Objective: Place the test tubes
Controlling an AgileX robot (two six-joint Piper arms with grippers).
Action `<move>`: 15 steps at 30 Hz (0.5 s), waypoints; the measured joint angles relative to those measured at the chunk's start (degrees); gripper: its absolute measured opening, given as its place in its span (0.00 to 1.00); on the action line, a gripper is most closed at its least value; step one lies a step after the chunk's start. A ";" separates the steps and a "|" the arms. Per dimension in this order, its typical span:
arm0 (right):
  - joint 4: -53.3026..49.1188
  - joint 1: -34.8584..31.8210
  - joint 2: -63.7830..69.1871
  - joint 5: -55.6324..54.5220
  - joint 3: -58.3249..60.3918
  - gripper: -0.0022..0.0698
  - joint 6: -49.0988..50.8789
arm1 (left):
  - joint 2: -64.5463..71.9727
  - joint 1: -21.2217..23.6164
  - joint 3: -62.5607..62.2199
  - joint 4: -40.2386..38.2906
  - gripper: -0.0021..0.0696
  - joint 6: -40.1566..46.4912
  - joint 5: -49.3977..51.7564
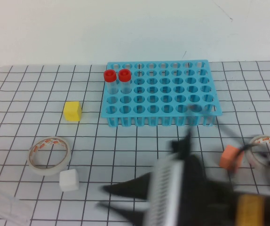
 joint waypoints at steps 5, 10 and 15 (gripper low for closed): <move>-0.50 0.00 -11.56 20.69 0.00 0.06 0.00 | 6.87 0.00 -2.96 -0.58 0.38 2.25 0.27; -0.77 0.00 -21.19 35.91 0.00 0.03 0.00 | 15.78 0.00 -7.94 -6.25 0.38 10.61 -3.60; -0.77 0.00 -30.53 42.69 4.64 0.03 0.00 | 26.17 0.00 -13.47 -16.91 0.38 24.63 -5.05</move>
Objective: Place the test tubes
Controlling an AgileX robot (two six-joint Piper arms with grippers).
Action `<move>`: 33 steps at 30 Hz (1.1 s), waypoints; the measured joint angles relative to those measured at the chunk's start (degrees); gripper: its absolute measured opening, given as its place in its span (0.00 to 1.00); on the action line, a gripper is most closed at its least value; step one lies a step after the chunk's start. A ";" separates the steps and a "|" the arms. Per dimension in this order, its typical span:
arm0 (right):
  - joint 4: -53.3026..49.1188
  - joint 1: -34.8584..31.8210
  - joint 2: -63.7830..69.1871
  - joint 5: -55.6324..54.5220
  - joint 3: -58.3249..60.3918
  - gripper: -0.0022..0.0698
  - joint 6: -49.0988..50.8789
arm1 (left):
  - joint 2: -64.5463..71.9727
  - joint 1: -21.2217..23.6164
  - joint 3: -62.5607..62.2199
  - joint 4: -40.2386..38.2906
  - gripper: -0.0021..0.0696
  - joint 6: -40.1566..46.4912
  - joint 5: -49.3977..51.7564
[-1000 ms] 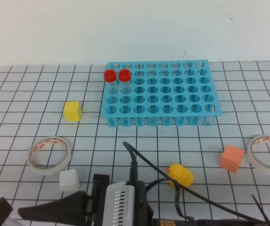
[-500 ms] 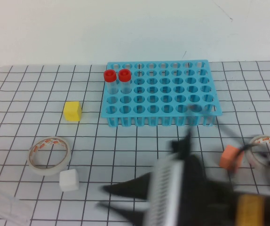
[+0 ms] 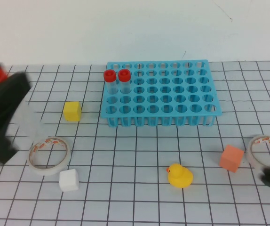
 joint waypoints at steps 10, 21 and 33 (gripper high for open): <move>6.17 0.00 -18.74 2.43 15.88 0.03 0.20 | 21.16 0.00 -10.25 -23.66 0.38 36.53 14.58; 7.52 0.00 -22.80 3.86 17.10 0.03 0.23 | 30.31 0.00 -14.42 -24.32 0.38 39.91 17.24; 7.52 0.00 -22.80 3.98 17.10 0.03 0.23 | 35.20 0.00 -16.85 -24.99 0.38 43.56 5.85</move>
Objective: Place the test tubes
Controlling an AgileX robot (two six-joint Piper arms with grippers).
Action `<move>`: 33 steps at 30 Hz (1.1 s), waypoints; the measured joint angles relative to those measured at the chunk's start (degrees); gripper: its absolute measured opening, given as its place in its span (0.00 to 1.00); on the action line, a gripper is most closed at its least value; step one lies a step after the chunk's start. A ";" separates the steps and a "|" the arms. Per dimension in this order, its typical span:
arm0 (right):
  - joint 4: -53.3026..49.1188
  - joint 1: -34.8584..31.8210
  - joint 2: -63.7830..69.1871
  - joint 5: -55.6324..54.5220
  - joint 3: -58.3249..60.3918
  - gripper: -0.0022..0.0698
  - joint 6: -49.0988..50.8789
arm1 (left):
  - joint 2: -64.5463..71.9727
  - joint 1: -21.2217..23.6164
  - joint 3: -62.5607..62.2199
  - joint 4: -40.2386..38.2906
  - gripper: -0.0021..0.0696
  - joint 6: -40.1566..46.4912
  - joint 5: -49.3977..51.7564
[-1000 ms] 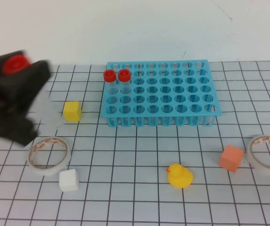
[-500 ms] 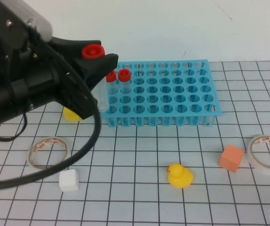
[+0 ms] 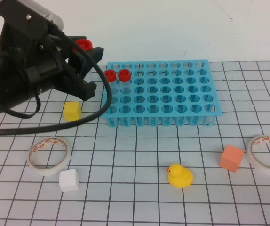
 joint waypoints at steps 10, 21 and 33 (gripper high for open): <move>0.11 0.00 0.00 0.00 0.09 0.03 0.00 | 0.19 -1.39 -1.17 3.02 0.38 -15.58 2.32; 0.21 0.00 0.00 0.00 0.09 0.03 0.00 | 3.70 -14.57 -7.96 63.55 0.38 -80.78 -11.35; 0.21 0.00 0.00 0.00 0.09 0.03 0.00 | 13.43 -22.90 -7.96 81.72 0.38 -97.25 -32.28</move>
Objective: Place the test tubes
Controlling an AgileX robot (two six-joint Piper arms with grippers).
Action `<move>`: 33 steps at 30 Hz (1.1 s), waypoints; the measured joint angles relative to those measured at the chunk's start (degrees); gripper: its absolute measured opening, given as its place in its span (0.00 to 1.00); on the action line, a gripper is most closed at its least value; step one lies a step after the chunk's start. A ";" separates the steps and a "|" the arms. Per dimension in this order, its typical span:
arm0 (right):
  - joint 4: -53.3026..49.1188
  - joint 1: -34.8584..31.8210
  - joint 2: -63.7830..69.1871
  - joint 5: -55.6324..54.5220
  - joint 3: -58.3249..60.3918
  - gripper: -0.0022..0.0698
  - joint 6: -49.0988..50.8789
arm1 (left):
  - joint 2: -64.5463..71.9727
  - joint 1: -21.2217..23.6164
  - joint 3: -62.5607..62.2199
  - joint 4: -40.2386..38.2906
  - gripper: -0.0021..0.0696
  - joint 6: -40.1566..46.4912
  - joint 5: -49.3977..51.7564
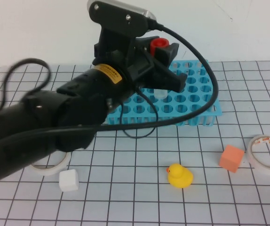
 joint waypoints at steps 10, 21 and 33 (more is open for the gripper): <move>0.00 0.00 0.00 0.00 0.00 0.03 0.00 | 9.07 4.62 -0.09 -1.50 0.38 0.76 -13.33; 0.00 0.00 0.00 0.00 0.00 0.03 0.00 | 16.30 8.76 -0.09 4.51 0.38 -5.21 -18.73; 0.10 0.00 0.00 0.00 0.00 0.03 0.00 | 24.99 9.95 -3.76 5.25 0.38 -7.04 -26.12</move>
